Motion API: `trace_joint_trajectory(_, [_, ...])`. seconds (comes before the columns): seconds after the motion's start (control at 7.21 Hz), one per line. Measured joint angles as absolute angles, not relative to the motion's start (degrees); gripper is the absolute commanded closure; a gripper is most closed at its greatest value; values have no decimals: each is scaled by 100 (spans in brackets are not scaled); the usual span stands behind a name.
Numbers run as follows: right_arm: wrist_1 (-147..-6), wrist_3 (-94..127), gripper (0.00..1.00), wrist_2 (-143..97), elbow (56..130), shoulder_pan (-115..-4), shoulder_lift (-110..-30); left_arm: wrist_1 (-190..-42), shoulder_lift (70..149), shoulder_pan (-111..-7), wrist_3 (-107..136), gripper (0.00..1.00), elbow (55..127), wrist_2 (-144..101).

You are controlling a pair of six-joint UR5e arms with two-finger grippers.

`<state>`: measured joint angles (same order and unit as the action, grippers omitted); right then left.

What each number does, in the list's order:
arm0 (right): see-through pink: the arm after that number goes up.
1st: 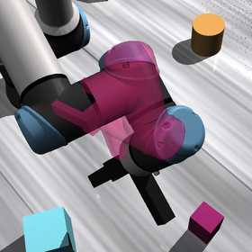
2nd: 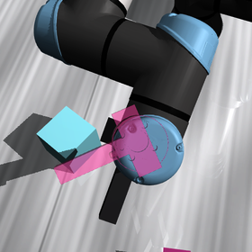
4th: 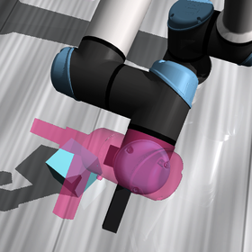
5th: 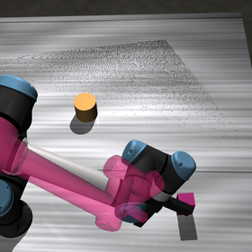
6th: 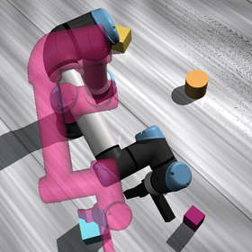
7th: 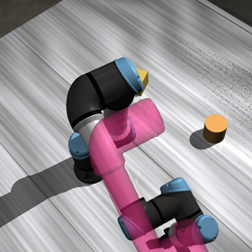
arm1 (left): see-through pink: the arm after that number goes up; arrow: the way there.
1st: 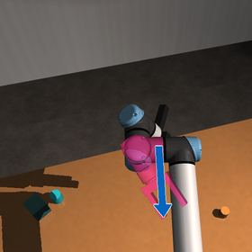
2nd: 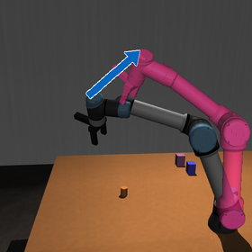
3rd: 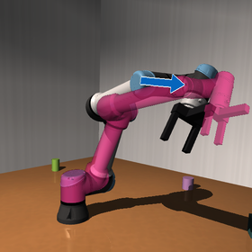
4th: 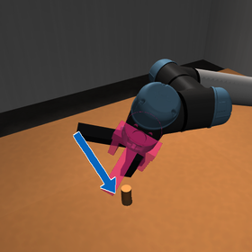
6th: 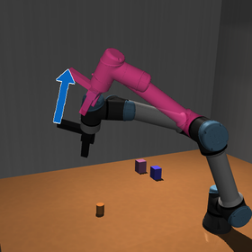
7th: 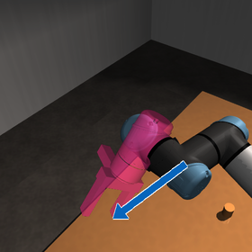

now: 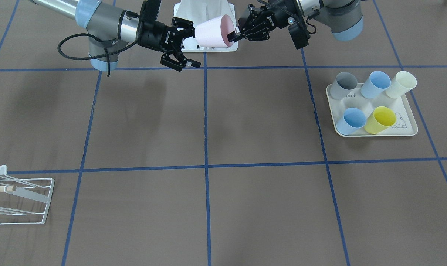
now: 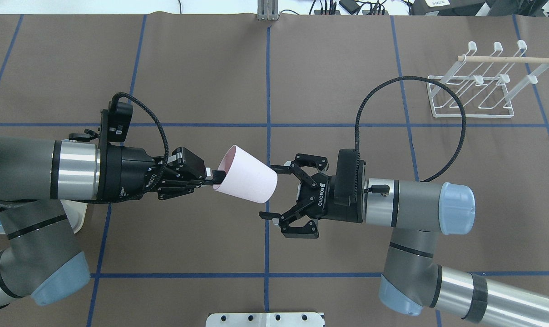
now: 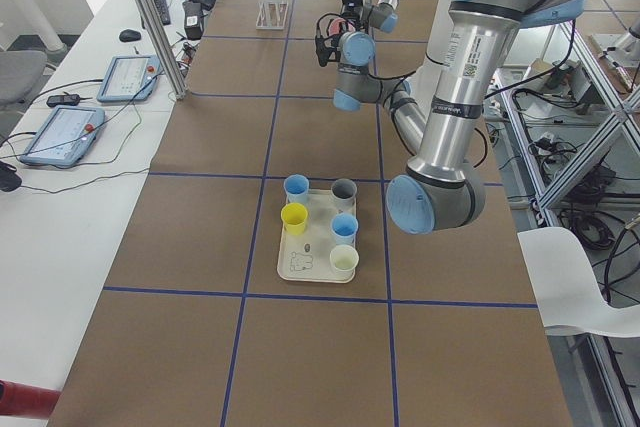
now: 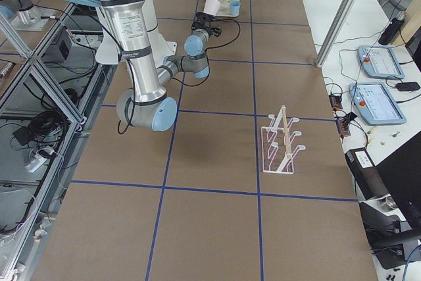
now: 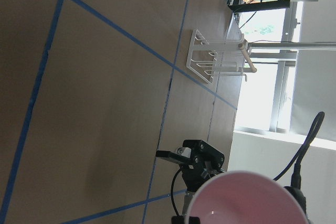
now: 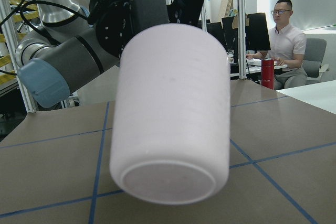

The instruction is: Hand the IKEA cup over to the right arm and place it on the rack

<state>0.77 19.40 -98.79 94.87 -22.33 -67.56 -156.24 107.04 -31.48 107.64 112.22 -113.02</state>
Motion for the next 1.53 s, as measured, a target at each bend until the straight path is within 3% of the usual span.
trace_joint_trajectory(0.83, [88, 1951, 4, -9870, 9504, -2224, -6745, -15626, 10808, -2924, 10723, 100, 10975, -11292])
trace_joint_trajectory(1.53, [90, 1957, 10, -9870, 9527, -2224, -6741, -15632, 10837, -2927, 10660, 100, 10819, -11291])
